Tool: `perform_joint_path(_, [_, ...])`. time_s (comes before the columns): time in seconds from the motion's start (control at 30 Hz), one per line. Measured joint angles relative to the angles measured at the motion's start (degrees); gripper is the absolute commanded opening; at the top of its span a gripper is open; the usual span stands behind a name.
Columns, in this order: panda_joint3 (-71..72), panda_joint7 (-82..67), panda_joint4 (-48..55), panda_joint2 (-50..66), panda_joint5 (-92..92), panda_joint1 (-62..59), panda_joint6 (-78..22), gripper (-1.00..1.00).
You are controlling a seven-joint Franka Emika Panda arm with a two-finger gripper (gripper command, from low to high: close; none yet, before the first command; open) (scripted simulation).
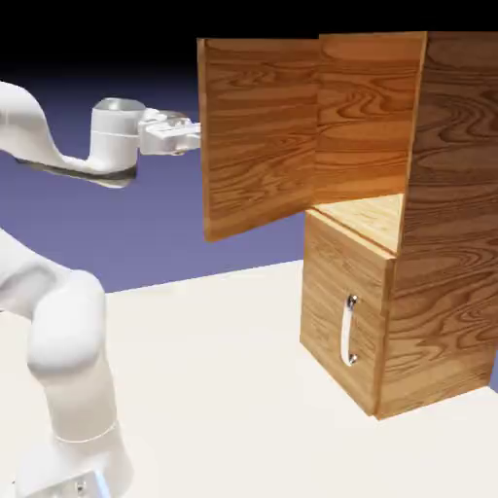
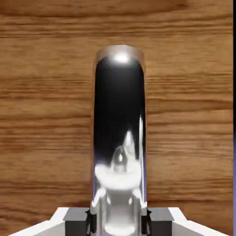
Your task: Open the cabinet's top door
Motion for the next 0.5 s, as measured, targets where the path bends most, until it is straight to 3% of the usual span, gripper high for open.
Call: perform_joint_path(0.5, [25.1,-4.1,24.1,-2.7,8.9,-31.1,-18.5,-1.0])
